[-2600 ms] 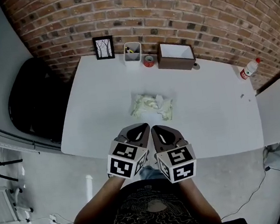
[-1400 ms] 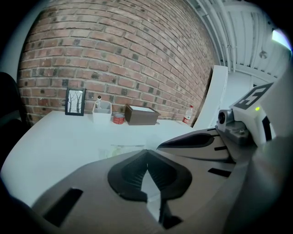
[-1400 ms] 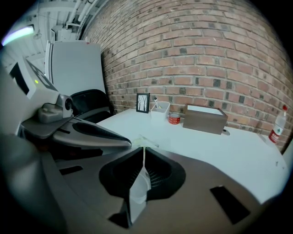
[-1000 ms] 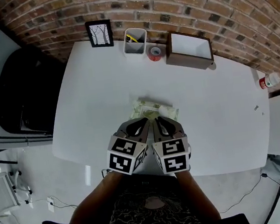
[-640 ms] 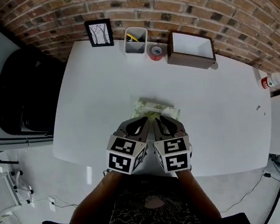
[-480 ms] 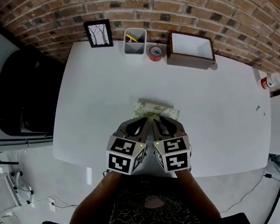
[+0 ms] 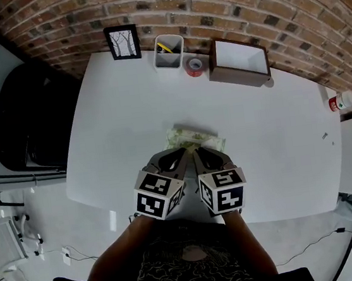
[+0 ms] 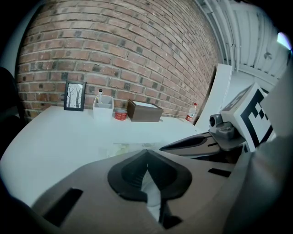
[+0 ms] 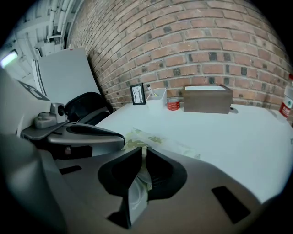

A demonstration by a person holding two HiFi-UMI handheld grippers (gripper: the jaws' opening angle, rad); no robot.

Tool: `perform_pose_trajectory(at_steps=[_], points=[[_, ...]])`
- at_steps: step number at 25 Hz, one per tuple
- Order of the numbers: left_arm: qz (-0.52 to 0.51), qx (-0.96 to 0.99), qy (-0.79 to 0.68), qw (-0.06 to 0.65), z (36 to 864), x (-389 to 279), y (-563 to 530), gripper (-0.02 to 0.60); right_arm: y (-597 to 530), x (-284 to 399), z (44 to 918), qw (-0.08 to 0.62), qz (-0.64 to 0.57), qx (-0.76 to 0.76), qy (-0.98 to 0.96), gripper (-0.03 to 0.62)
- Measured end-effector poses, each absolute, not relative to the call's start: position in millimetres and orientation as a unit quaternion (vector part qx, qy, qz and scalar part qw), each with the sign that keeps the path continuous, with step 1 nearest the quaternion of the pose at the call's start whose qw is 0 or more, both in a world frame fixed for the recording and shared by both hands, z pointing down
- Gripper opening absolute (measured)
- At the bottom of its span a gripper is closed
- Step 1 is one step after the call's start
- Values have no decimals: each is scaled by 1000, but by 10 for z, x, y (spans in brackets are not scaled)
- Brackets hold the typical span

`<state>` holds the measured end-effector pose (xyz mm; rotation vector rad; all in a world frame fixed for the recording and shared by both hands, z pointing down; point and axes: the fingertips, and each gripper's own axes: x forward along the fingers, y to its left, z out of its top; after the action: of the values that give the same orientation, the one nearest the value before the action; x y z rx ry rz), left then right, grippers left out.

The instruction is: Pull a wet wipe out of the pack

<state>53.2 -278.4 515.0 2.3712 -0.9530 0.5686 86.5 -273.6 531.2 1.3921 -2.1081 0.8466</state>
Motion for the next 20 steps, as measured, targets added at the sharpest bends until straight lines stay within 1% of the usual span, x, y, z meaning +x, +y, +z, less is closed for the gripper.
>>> perform_pose_trajectory(at_steps=[5, 20], points=[[208, 875, -354, 257, 5138, 548, -2771, 12, -2727, 870, 5324, 231, 314, 503, -771, 23], [197, 874, -370, 245, 5019, 489, -2761, 12, -2713, 877, 5211, 211, 308, 508, -776, 17]])
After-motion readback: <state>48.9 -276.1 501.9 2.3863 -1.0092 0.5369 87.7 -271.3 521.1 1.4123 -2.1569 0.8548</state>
